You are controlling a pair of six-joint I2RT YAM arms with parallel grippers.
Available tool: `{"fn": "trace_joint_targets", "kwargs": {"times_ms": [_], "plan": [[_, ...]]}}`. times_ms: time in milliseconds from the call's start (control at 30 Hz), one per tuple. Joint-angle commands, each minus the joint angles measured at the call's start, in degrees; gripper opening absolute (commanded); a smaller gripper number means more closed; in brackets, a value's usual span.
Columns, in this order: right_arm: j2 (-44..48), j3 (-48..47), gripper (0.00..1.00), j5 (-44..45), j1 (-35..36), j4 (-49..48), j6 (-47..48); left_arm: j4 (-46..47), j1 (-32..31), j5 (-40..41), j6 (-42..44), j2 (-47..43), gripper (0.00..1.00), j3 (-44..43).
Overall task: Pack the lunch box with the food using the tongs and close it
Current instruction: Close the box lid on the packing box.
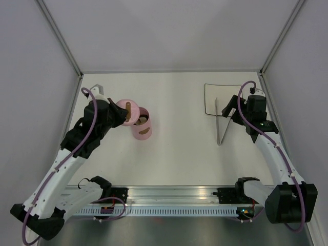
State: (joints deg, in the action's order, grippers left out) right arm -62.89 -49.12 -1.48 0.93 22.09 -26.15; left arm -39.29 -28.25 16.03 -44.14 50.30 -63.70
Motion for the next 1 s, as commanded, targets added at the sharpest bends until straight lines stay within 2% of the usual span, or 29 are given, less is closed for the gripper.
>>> {"fn": "trace_joint_targets", "kwargs": {"times_ms": [0,233,433,733,967], "plan": [[2.2,-2.2,0.98,-0.1,-0.2,1.6,-0.9,12.6,-0.2,-5.0,2.7,4.8,0.02,1.7],[3.9,0.9,0.98,-4.0,-0.2,1.1,-2.8,16.1,1.2,-7.5,1.0,12.2,0.02,1.0],[4.0,2.3,0.98,-7.1,-0.2,0.3,-3.2,18.3,5.2,-13.9,-2.9,15.4,0.02,3.0],[2.6,2.6,0.98,-9.2,-0.2,-0.7,-3.4,18.3,5.8,-13.4,-5.3,16.7,0.02,7.3],[2.6,2.6,0.98,-9.6,-0.2,-0.6,-3.2,18.3,9.1,-12.7,-8.5,17.5,0.02,11.6]]}}
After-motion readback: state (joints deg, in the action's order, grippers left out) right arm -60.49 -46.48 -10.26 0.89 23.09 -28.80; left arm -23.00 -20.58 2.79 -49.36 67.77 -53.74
